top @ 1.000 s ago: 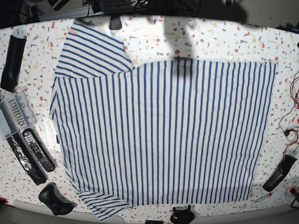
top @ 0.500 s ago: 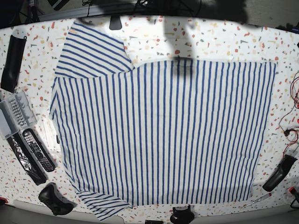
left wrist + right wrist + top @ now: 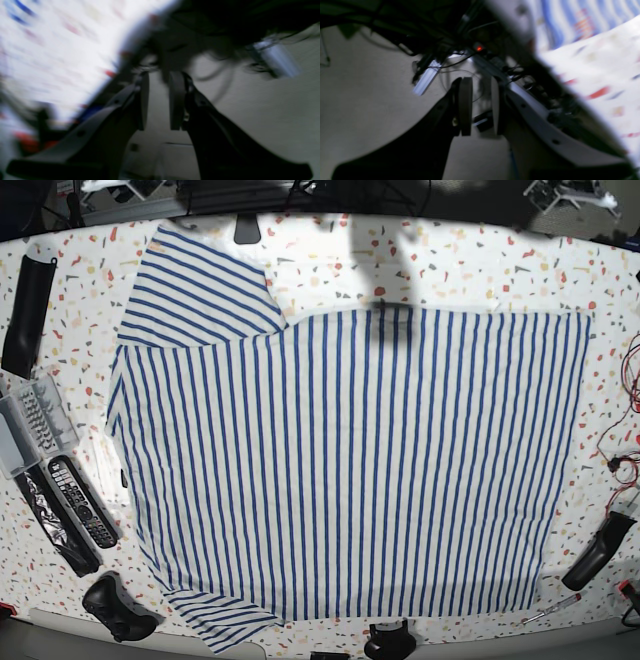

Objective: Layout the t-shirt on the table in an organized manner, then fold the t-shirt properly
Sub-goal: 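Lower both grippers to the shirt's collar-side corners and grasp them, then pull the grasped corners away from the hem to straighten the shirt, then release the corners and regrasp the shirt edge with both grippers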

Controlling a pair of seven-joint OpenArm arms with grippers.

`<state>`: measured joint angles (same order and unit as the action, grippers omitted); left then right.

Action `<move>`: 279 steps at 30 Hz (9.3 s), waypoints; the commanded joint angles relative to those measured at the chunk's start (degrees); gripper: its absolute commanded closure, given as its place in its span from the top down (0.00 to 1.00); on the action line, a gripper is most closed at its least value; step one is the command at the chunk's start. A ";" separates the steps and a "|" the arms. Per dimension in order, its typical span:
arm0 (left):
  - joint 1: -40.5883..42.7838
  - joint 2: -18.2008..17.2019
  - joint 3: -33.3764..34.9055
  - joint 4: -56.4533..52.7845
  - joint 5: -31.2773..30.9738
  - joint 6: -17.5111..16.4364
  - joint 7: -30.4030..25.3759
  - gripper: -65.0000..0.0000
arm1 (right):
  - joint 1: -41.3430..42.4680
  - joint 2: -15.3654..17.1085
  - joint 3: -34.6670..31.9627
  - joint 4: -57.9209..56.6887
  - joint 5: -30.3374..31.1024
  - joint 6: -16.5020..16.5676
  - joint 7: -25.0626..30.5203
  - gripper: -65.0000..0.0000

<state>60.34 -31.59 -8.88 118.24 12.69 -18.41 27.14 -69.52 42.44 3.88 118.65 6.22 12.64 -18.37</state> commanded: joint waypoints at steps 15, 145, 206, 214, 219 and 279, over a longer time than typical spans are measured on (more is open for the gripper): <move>-8.61 -5.90 -0.17 5.11 9.81 2.51 -4.31 0.24 | 0.35 0.42 10.62 10.78 -11.28 -0.22 -0.07 0.20; -43.21 -11.45 10.23 -38.05 9.77 -10.54 -24.20 0.00 | 38.75 2.16 -26.16 -14.67 -50.84 5.44 -3.50 0.44; -21.64 -13.77 -11.54 -21.44 0.22 -10.36 -25.75 0.00 | 26.56 5.42 -5.25 2.56 -38.91 2.43 -11.91 0.00; -27.19 -12.41 -11.54 -27.45 0.24 -10.40 -31.58 0.00 | 34.07 4.70 -5.40 -3.63 -35.50 4.96 -8.48 0.00; -30.97 -10.80 -10.97 -29.49 -1.09 -10.56 -33.77 0.00 | 36.11 4.70 -5.40 -6.19 -35.30 4.94 -6.51 0.00; -46.86 -15.96 -2.27 -35.65 -28.87 -10.45 -9.31 0.45 | 42.82 5.92 -0.61 -10.93 -2.67 13.53 -11.69 0.41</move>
<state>13.80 -46.37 -10.50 81.84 -15.94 -28.99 18.63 -27.18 47.18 2.50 106.78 4.38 26.81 -30.59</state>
